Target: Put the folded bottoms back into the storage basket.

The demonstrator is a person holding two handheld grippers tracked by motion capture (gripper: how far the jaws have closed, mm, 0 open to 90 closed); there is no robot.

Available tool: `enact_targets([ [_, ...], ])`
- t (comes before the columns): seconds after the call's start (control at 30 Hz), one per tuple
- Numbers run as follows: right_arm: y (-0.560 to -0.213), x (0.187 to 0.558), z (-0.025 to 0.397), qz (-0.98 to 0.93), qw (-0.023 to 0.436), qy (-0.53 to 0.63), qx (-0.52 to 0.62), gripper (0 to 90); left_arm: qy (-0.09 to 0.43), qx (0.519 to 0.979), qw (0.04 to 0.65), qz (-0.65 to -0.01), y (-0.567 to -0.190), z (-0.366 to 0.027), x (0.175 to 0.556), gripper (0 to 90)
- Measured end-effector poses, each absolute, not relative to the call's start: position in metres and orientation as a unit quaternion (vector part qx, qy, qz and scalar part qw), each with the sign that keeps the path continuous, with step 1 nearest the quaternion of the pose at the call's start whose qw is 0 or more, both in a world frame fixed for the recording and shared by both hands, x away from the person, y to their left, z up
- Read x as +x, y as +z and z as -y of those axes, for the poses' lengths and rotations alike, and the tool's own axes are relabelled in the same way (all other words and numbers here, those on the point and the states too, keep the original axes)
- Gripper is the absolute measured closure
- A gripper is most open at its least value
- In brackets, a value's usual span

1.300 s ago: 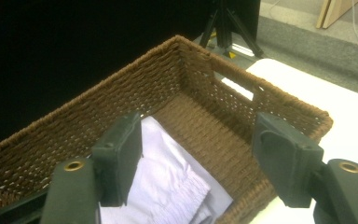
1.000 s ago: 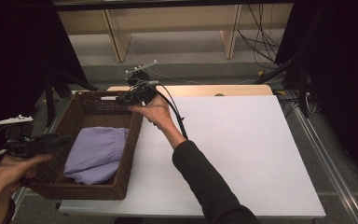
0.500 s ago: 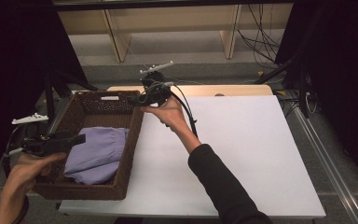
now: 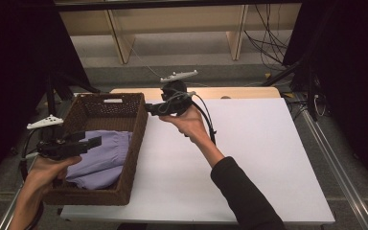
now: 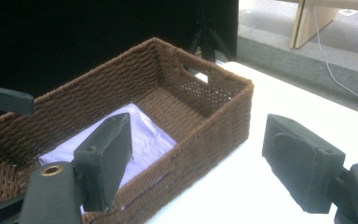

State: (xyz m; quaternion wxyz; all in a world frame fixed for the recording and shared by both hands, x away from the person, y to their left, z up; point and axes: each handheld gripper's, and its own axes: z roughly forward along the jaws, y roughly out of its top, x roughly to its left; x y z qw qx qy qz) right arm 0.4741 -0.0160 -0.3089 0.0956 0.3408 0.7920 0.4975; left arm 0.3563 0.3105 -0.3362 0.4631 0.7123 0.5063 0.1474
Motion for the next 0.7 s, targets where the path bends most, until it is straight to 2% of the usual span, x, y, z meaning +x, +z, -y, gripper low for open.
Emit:
enact_targets([
  [0.7, -0.326, 0.430, 0.087, -0.772, 0.103, 0.528, 0.337, 22.7, 0.137, 0.727, 0.497, -0.453, -0.349, -0.249, 0.354, 17.6],
])
